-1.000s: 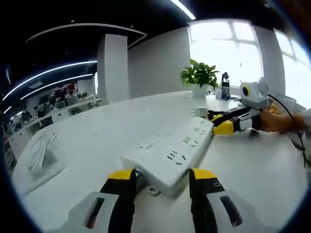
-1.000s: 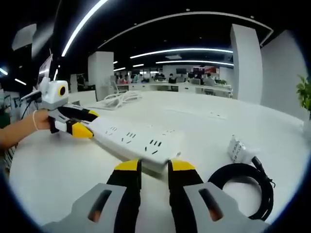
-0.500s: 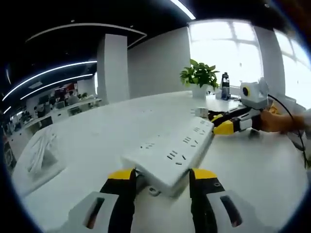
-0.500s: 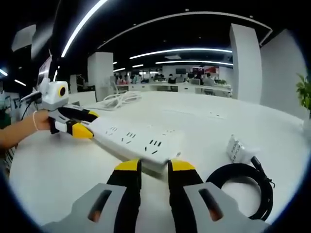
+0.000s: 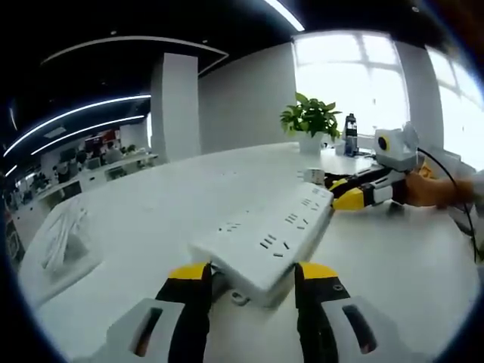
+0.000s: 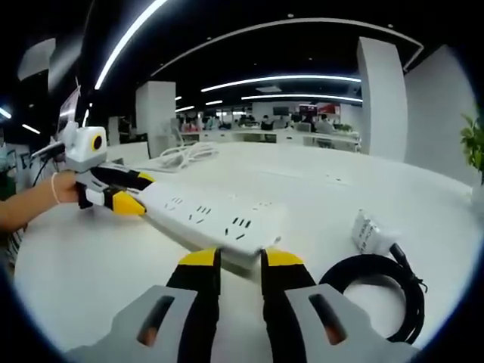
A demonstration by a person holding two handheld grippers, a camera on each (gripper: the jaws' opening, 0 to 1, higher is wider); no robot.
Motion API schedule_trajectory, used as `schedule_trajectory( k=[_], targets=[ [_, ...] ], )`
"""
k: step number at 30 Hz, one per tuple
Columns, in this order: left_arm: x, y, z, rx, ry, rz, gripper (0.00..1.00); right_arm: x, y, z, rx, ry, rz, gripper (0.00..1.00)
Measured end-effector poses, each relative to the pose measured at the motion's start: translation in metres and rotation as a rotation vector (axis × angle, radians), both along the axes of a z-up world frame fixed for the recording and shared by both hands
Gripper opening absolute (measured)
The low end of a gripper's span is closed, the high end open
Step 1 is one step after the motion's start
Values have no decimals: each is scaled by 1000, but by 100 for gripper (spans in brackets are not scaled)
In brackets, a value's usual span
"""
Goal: Straighten the power strip on the desk, plug the charger into it
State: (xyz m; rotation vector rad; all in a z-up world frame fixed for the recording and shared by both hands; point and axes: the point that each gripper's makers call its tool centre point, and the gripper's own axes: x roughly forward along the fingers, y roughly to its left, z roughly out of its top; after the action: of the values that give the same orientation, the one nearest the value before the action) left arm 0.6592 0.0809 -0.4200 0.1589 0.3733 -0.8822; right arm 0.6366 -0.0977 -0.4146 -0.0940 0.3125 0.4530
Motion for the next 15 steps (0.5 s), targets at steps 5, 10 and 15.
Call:
schedule_trajectory(
  k=[5, 10, 15],
  targets=[
    [1, 0, 0, 1, -2, 1, 44, 0, 0, 0, -1, -7, 7, 20],
    [0, 1, 6, -58, 19, 31, 45, 0, -3, 2, 4, -22, 8, 25],
    [-1, 2, 9, -69, 16, 43, 46, -2, -7, 7, -6, -39, 5, 30]
  ],
)
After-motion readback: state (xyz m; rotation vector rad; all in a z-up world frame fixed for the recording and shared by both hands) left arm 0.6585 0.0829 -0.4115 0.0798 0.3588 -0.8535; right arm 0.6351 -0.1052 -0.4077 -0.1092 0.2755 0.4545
